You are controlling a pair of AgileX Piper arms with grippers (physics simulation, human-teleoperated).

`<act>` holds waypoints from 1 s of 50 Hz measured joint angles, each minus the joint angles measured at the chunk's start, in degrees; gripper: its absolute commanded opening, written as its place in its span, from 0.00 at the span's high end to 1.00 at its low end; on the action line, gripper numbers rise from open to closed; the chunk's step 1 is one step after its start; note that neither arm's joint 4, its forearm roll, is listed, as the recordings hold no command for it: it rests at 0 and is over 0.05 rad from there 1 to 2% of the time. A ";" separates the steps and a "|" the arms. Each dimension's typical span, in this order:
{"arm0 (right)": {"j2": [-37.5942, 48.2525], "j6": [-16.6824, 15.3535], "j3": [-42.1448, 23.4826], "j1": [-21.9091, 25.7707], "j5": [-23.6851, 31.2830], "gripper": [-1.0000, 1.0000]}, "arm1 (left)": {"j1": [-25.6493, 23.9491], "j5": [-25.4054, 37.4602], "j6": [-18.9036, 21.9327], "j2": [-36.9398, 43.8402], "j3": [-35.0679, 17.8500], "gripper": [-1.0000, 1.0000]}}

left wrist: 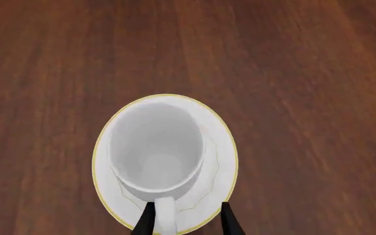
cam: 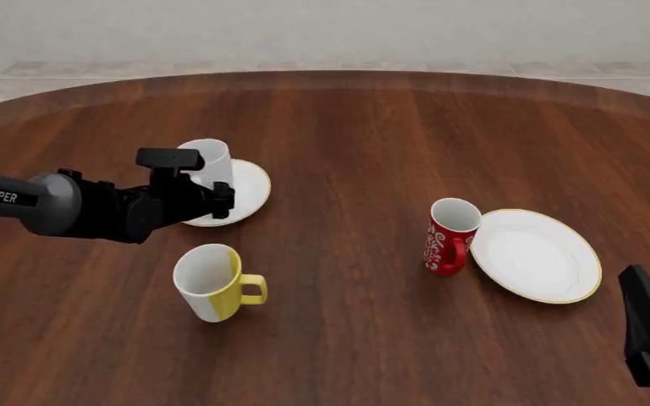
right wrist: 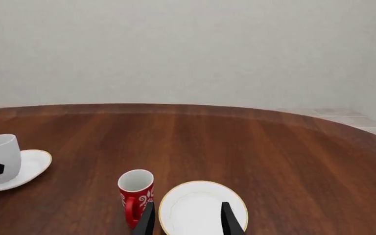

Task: Put the white mug on the left plate.

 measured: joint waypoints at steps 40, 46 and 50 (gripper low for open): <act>0.00 0.14 -0.13 -0.07 -0.02 0.00 | 0.83 1.04 2.50 -4.72 1.63 0.00; 0.00 0.13 -0.18 -0.04 -0.01 0.00 | 1.06 1.65 2.93 -6.68 2.45 0.00; 0.00 0.12 -0.21 -0.01 0.01 0.00 | 1.17 2.12 3.21 -8.16 3.08 0.00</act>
